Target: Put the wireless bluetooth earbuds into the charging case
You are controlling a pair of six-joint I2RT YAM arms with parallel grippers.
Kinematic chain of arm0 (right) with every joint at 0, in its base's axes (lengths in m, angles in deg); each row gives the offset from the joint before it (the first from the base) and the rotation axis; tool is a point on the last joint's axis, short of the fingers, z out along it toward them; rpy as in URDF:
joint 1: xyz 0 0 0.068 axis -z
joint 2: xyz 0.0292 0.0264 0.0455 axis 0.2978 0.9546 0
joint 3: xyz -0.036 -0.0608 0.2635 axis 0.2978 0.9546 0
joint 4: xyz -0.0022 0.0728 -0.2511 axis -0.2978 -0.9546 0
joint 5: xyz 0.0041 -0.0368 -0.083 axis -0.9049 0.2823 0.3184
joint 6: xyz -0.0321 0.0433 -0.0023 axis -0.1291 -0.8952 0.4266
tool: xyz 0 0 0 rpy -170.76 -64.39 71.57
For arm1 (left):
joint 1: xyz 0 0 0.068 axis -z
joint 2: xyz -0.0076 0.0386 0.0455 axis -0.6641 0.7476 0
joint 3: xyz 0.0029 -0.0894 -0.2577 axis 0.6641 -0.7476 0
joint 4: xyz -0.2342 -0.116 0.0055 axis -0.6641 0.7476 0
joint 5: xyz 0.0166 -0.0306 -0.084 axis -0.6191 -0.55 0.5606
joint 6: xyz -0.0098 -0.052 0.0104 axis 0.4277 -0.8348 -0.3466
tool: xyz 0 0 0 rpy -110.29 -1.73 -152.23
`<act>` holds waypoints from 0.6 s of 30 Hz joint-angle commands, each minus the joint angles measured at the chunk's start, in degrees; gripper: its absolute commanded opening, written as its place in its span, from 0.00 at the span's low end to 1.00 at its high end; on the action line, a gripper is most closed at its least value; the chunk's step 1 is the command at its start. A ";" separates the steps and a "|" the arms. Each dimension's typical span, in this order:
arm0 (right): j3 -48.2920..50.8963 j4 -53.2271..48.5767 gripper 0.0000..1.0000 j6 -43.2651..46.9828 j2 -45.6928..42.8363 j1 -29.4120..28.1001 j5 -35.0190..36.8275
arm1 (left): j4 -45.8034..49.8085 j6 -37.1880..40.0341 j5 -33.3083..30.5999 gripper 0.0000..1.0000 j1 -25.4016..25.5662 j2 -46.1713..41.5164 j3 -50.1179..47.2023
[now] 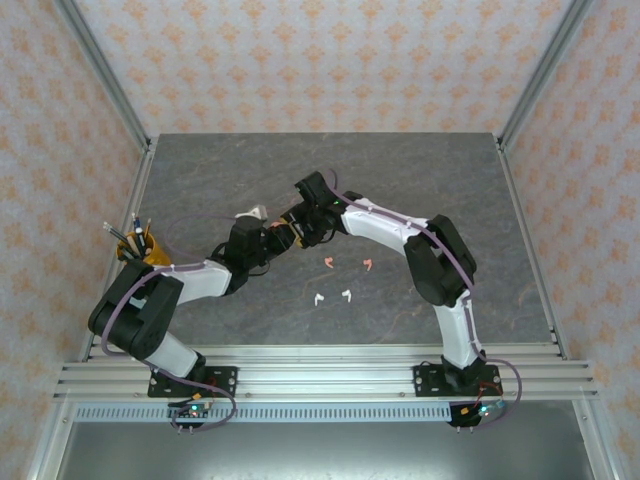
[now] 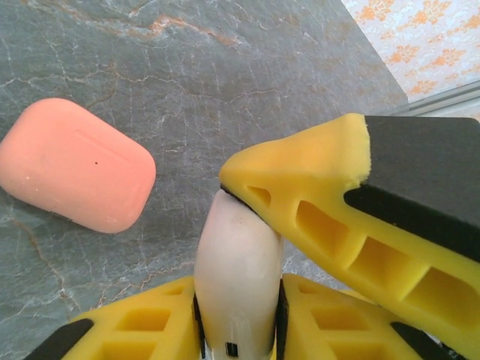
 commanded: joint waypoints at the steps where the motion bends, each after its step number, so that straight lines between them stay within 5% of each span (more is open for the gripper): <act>1: 0.78 -0.23 0.54 -0.46 -2.88 -0.89 -2.09 | -1.76 0.78 -1.74 0.33 0.53 0.78 2.09; 6: 0.68 -0.19 0.54 -0.55 -2.87 -0.89 -2.18 | -2.04 0.67 -1.63 0.32 0.83 1.46 2.36; 18: 1.57 0.55 0.61 -0.72 -3.60 -0.59 -2.16 | -0.49 1.13 -1.21 0.10 0.90 1.33 2.62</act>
